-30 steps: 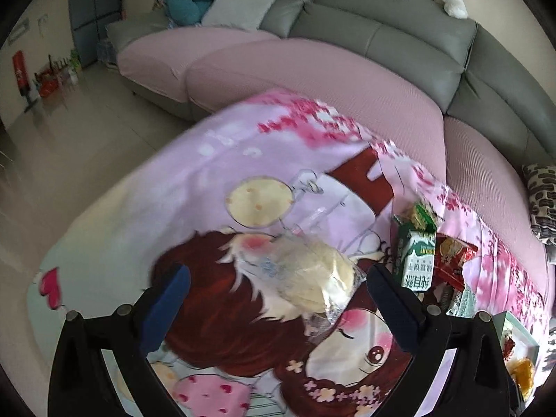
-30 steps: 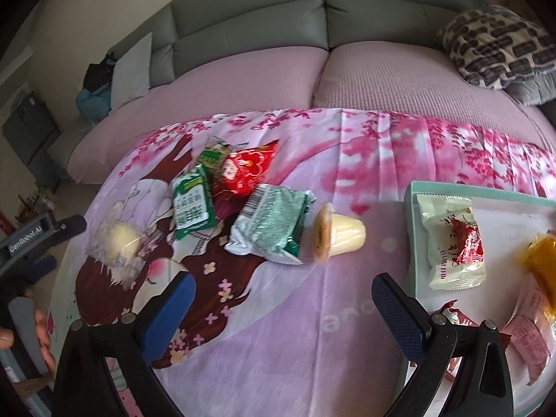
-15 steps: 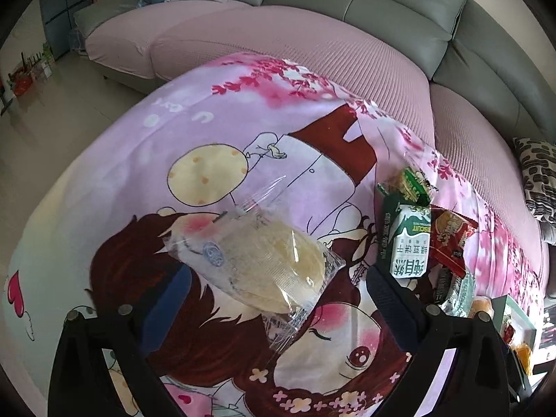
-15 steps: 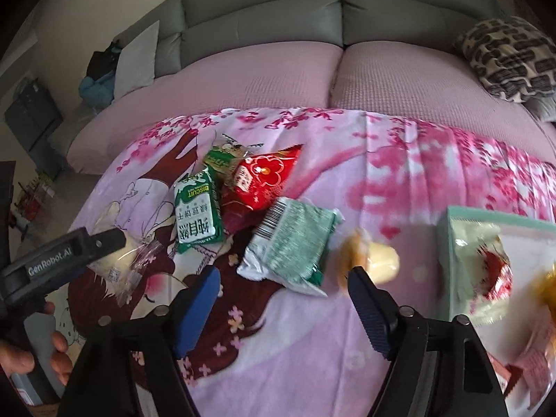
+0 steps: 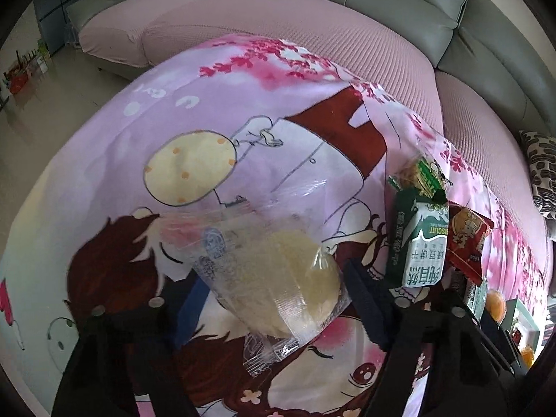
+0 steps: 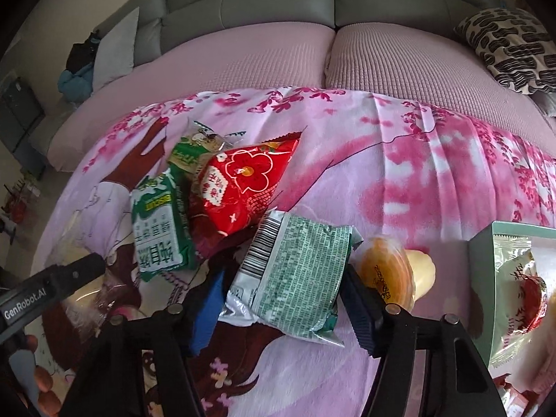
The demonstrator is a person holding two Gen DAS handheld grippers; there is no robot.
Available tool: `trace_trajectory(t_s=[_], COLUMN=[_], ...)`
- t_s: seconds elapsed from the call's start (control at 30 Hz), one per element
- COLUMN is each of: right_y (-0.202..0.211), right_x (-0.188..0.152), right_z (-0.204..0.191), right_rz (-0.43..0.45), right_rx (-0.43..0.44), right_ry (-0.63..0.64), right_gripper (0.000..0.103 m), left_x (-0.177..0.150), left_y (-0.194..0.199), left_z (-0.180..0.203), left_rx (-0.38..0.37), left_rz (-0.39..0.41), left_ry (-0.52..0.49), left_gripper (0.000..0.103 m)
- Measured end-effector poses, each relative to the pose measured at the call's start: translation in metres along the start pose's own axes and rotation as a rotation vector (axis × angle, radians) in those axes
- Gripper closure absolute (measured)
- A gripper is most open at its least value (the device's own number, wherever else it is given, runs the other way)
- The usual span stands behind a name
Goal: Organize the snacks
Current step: 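Grasp the clear-wrapped bun with the left gripper while the right grasps the green packet, then carry the bun and green packet into the teal tray and open both grippers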
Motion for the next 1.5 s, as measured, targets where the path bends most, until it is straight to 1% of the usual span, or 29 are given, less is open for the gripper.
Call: trace_trajectory(t_s=[0.1, 0.17, 0.23, 0.37, 0.53, 0.67, 0.83, 1.03, 1.13, 1.2, 1.3, 1.5], right_y=[0.001, 0.003, 0.008, 0.025, 0.053, 0.085, 0.116, 0.148, 0.159, 0.167, 0.177, 0.194], right_x=[0.0, 0.0, -0.002, -0.01, -0.018, -0.029, -0.049, -0.067, -0.076, -0.078, -0.081, -0.094], right_z=[0.0, 0.001, 0.003, 0.006, 0.006, 0.008, 0.02, 0.05, 0.071, 0.088, 0.115, 0.169], right_rz=[0.005, 0.008, 0.009, 0.018, 0.038, 0.075, 0.106, 0.138, 0.141, 0.149, 0.168, 0.186], right_rx=[-0.02, -0.016, -0.003, 0.021, 0.051, 0.047, 0.015, -0.025, -0.035, -0.044, -0.074, -0.139], right_ry=[0.005, -0.003, -0.013, -0.028, -0.051, -0.054, -0.079, -0.158, -0.212, -0.251, -0.307, -0.428], right_gripper=[0.046, 0.047, 0.047, 0.047, 0.047, 0.047, 0.047, 0.047, 0.047, 0.047, 0.047, 0.047], left_x=[-0.001, -0.003, -0.005, -0.011, -0.021, -0.027, -0.035, -0.045, -0.052, -0.057, -0.07, -0.112], left_y=[0.002, 0.006, 0.009, 0.022, 0.049, 0.069, 0.094, 0.121, 0.128, 0.132, 0.135, 0.136], left_z=[0.004, 0.007, 0.007, 0.007, 0.01, 0.015, 0.029, 0.053, 0.07, 0.082, 0.109, 0.172], left_rx=[0.001, 0.009, -0.002, -0.012, -0.054, -0.08, -0.119, -0.166, -0.183, -0.202, -0.233, -0.319], left_rz=[0.006, 0.014, 0.014, 0.032, 0.078, 0.11, 0.158, 0.213, 0.222, 0.219, 0.213, 0.158], left_ry=[-0.013, -0.027, -0.027, -0.035, -0.062, -0.085, -0.134, -0.201, -0.243, -0.273, -0.347, -0.529], left_gripper=[0.038, 0.04, 0.042, 0.043, 0.043, 0.043, 0.043, 0.043, 0.043, 0.043, 0.043, 0.043])
Point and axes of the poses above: each gripper's, at about its wrist camera, not at the fingertips, and y roughly against the way its jaws point, z to its right, x to its top, the point moved 2 cm from there along -y, roughly the way its jaws point, and after that the axes turned 4 degrees about x, right-handed, at the moved point
